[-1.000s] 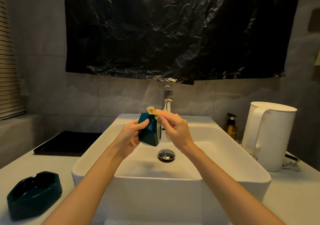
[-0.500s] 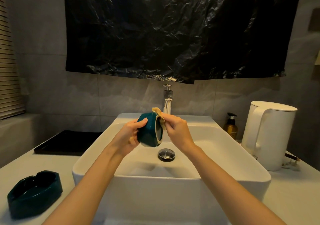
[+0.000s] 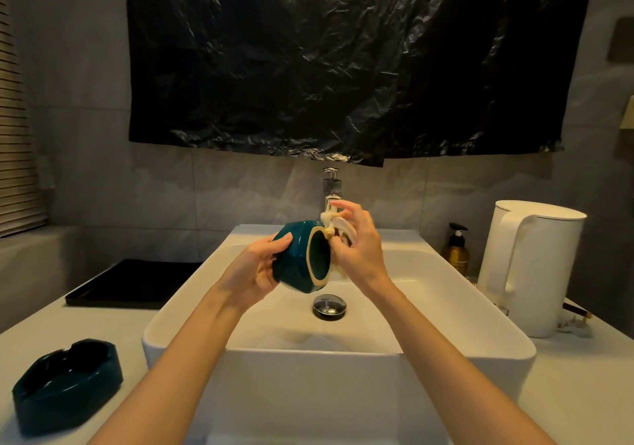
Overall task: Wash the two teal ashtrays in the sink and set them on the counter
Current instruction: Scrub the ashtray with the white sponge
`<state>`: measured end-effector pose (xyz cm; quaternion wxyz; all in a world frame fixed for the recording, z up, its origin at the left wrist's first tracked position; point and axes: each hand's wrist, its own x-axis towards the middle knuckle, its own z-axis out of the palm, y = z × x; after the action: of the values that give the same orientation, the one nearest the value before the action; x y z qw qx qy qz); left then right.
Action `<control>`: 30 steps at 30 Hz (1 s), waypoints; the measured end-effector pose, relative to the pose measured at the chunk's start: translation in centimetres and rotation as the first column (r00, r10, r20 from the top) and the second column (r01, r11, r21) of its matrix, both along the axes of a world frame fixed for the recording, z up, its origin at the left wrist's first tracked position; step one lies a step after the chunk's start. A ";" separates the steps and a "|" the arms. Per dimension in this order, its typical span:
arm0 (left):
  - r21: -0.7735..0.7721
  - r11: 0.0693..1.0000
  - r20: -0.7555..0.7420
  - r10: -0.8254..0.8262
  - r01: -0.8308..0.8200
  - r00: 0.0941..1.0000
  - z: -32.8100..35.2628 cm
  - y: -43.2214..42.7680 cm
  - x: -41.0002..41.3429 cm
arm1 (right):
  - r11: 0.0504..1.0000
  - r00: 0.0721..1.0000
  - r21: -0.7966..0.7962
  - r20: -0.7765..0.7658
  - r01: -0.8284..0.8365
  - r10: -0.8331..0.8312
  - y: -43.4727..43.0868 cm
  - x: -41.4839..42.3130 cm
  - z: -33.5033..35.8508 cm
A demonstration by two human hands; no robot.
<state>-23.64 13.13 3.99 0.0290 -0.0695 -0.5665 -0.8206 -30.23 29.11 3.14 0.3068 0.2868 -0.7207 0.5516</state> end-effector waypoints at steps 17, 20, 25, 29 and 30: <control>0.052 0.997 0.000 -0.053 0.053 0.999 -0.3 -0.6 -0.5 | 0.994 0.998 -0.090 0.011 -0.064 0.066 0.0 0.3 -0.3; -0.014 0.999 0.009 -0.031 0.032 0.999 -0.4 -0.2 -0.5 | 0.995 0.997 -0.068 -0.036 -0.067 0.065 -0.1 0.3 -0.3; 0.055 0.998 0.009 0.010 -0.011 1.000 -0.4 -0.7 -0.6 | 0.998 0.991 -0.041 0.125 -0.043 0.048 0.0 -0.5 -0.8; 0.184 0.983 0.001 0.017 -0.016 1.000 -0.3 -1.1 -0.7 | 0.999 0.980 -0.011 0.193 -0.047 0.048 0.0 -0.8 -1.1; 0.206 0.978 -0.004 0.013 -0.012 1.000 -0.3 -1.1 -0.7 | 0.999 0.976 -0.014 0.214 -0.050 0.052 0.0 -0.9 -1.1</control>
<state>-24.35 11.99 3.67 0.0425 -0.0647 -0.4787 -0.8746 -31.09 29.11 2.06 0.2143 0.2429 -0.7397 0.5898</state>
